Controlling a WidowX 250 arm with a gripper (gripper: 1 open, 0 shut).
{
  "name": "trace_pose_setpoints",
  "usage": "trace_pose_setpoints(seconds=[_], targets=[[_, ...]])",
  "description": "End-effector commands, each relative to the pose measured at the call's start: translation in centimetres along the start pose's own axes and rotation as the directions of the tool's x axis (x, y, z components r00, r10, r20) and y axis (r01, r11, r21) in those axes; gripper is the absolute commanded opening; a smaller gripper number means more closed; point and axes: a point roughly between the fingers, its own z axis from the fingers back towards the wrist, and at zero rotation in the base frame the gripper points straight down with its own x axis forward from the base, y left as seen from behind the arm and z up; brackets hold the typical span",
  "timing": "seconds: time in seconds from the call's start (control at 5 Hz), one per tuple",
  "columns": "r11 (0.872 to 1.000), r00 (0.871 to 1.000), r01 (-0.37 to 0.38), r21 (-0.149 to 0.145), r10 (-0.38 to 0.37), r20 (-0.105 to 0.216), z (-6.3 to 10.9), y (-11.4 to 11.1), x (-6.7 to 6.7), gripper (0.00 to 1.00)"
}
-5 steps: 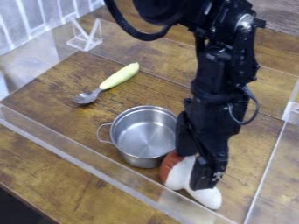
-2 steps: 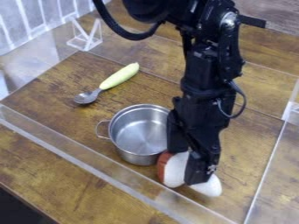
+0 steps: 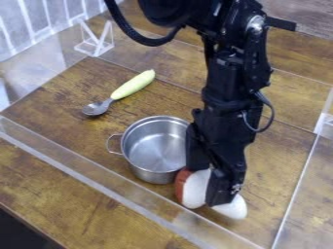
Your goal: Put the mushroom in the silver pot
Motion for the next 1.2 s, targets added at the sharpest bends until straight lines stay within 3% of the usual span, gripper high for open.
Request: trace_pose_setpoints(seconds=[0.0,0.6,0.8,1.0], targets=[[1.000,0.999,-0.015,0.012,0.014,0.030,0.92,0.64,0.30,1.00],[1.000,0.999,-0.027,0.014,0.027,0.025,1.18,0.62,0.32,1.00],[1.000,0.999,-0.028,0.002,0.028,0.028,0.26,0.76,0.26,0.00],[1.000,0.999,-0.030,0.005,0.030,0.034,0.42,0.90,0.13,0.00]])
